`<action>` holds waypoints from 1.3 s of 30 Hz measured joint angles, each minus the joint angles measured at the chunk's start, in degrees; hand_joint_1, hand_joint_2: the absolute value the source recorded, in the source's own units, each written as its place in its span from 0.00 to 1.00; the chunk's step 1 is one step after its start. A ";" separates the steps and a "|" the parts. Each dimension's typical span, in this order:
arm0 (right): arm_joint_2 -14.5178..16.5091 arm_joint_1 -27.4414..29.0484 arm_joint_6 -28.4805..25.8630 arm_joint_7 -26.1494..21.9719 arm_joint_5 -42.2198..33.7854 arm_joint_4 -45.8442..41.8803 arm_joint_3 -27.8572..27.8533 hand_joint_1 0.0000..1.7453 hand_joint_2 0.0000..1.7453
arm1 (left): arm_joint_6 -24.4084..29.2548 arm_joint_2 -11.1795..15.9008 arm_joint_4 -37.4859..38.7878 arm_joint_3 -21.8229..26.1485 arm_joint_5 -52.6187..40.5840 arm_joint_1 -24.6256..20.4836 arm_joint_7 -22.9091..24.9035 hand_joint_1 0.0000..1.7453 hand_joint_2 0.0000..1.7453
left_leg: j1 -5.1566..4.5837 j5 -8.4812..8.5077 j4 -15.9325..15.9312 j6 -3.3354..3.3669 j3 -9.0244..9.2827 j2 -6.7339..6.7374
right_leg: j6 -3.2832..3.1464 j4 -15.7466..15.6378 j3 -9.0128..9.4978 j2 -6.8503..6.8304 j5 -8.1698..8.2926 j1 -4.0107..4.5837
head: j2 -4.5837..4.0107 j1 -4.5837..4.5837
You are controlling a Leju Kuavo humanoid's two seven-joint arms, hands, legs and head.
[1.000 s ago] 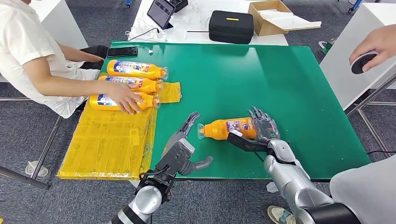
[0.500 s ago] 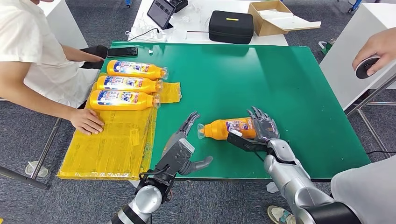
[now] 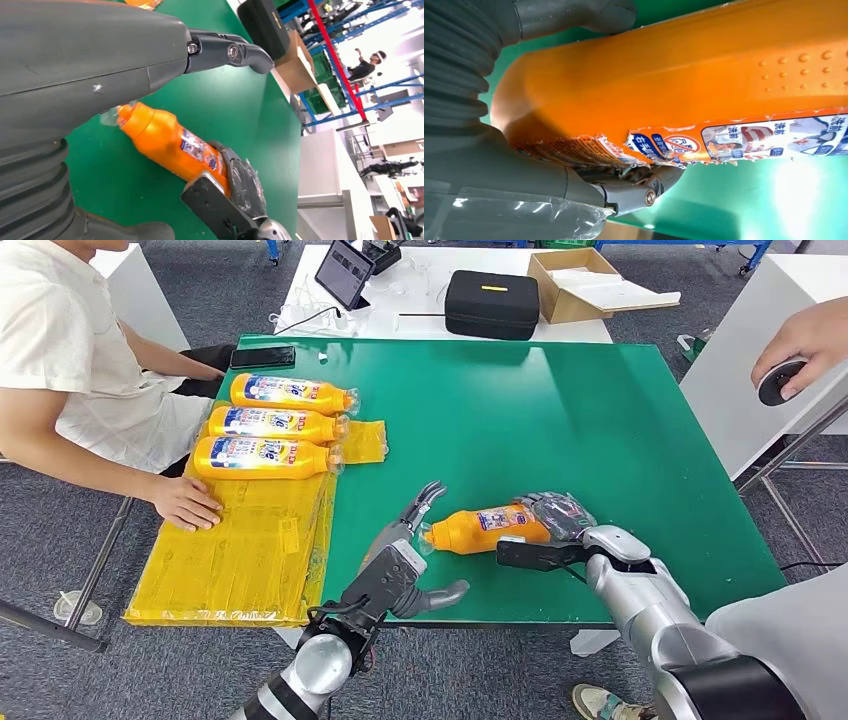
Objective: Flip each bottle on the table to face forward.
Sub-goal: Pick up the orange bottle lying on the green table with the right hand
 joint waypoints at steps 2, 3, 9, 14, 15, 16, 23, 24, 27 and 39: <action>-0.56 -0.43 1.19 0.13 0.00 0.26 0.65 1.00 1.00 | -0.04 -0.12 0.31 -0.17 0.06 -0.25 -0.22 0.00 1.00 | 0.00 -0.02 0.00 0.01 0.20 0.01 | -0.01 -0.01 0.06 0.01 -0.04 0.01 | -0.01 0.00; -0.83 -0.59 1.59 0.25 -0.06 0.39 0.94 1.00 1.00 | -0.05 -0.18 0.45 -0.28 0.11 -0.39 -0.27 0.00 1.00 | 0.00 -0.03 0.00 0.02 0.27 -0.01 | -0.01 -0.01 0.07 0.00 -0.08 0.02 | -0.01 0.00; -1.55 -0.91 2.20 0.10 -0.87 0.84 2.04 1.00 1.00 | -0.05 -0.46 1.27 -0.56 0.58 -0.88 -0.53 0.00 1.00 | 0.01 -0.04 -0.01 0.05 0.42 -0.08 | 0.05 -0.01 0.24 -0.02 -0.17 0.02 | -0.01 -0.01; -1.93 -1.18 2.80 0.50 -1.26 1.00 2.80 1.00 1.00 | 0.02 -0.52 1.53 -0.76 0.67 -1.23 -0.64 0.00 1.00 | 0.00 -0.04 0.00 0.06 0.47 -0.09 | 0.07 -0.04 0.29 -0.02 -0.18 -0.01 | 0.00 -0.01; -1.98 -1.18 2.92 0.54 -1.51 1.01 2.84 1.00 1.00 | 0.07 -0.52 1.61 -0.77 0.67 -1.31 -0.66 0.00 1.00 | 0.00 -0.04 0.00 0.06 0.48 -0.10 | 0.07 -0.05 0.30 -0.03 -0.18 -0.01 | -0.01 -0.01; -2.05 -1.15 2.94 0.43 -1.94 1.01 2.85 1.00 1.00 | 0.14 -0.52 1.69 -0.78 0.68 -1.35 -0.68 0.00 1.00 | 0.00 -0.04 0.00 0.06 0.48 -0.10 | 0.08 -0.06 0.31 -0.03 -0.18 -0.01 | -0.01 -0.01; -2.26 1.81 -1.18 -4.72 -11.80 0.66 -0.05 1.00 1.00 | 4.44 -0.89 1.20 0.69 5.64 0.84 -4.27 0.00 1.00 | 0.00 -0.05 0.00 0.06 0.47 -0.07 | 0.12 -0.06 0.94 -0.01 -0.13 0.00 | 0.00 0.00; -2.21 2.28 -2.10 -4.93 -12.49 0.53 -0.61 1.00 1.00 | 5.00 -0.92 0.96 1.04 6.30 1.35 -4.92 0.00 1.00 | 0.00 -0.05 0.00 0.06 0.48 -0.05 | 0.12 -0.06 0.94 -0.01 -0.13 0.00 | -0.01 -0.01; -2.10 3.00 -3.03 -4.99 -13.08 0.18 -1.69 1.00 1.00 | 5.46 -0.96 0.42 1.71 6.98 2.29 -5.63 0.00 1.00 | 0.03 -0.06 -0.01 0.06 0.49 -0.04 | 0.10 -0.06 0.90 -0.01 -0.14 0.03 | 0.00 -0.02; 3.43 15.94 -17.01 -6.54 -30.18 -12.89 -10.78 1.00 1.00 | 14.66 1.17 -12.21 7.41 20.58 13.25 -13.48 0.00 1.00 | 0.16 -0.09 -0.03 0.00 0.10 -0.09 | 0.05 -0.03 0.67 -0.03 -0.20 0.15 | 0.00 0.00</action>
